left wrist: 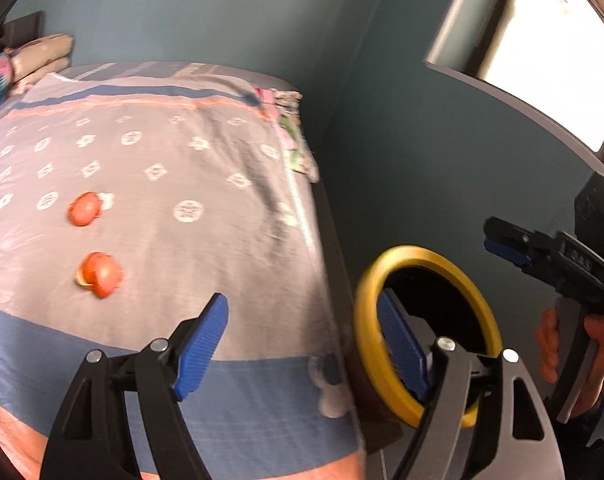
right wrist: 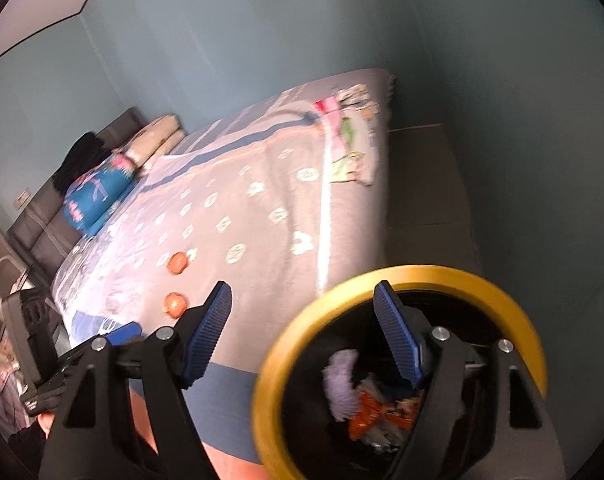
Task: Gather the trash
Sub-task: 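Grasp an orange peel with the left tool while the right tool grasps another peel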
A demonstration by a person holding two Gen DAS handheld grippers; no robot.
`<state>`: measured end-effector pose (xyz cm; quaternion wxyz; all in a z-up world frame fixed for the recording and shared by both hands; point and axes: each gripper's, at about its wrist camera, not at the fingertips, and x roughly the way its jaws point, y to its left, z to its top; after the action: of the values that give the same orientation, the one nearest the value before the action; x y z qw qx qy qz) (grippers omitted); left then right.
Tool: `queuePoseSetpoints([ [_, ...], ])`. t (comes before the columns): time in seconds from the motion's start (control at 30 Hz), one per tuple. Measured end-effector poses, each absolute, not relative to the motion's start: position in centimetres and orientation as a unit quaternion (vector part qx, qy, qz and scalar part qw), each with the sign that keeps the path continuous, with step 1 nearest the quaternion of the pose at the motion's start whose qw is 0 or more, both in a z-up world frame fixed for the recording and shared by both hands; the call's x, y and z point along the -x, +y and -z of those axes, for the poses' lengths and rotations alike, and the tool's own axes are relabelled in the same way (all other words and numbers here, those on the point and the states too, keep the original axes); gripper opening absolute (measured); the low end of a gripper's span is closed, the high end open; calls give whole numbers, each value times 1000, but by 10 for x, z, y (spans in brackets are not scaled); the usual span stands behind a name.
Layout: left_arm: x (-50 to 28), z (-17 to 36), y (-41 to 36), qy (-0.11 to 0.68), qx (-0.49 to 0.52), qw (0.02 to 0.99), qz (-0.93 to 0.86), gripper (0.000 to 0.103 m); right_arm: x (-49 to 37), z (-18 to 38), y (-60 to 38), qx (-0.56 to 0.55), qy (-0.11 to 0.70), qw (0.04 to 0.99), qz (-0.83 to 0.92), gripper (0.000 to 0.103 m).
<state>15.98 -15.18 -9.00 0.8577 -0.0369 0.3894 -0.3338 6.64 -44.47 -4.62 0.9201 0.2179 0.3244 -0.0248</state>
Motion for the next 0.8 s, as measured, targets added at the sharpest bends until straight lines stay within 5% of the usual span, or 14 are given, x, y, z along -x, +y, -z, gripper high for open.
queuePoseSetpoints([
  [0.43,-251,108,-38,400,91,888,209,73,-163,64,-334,-178,338,916,-126,70],
  [0.8,-340,153,1,438,96,880,154,73,-249,121,-234,-134,429,877,-169,70],
])
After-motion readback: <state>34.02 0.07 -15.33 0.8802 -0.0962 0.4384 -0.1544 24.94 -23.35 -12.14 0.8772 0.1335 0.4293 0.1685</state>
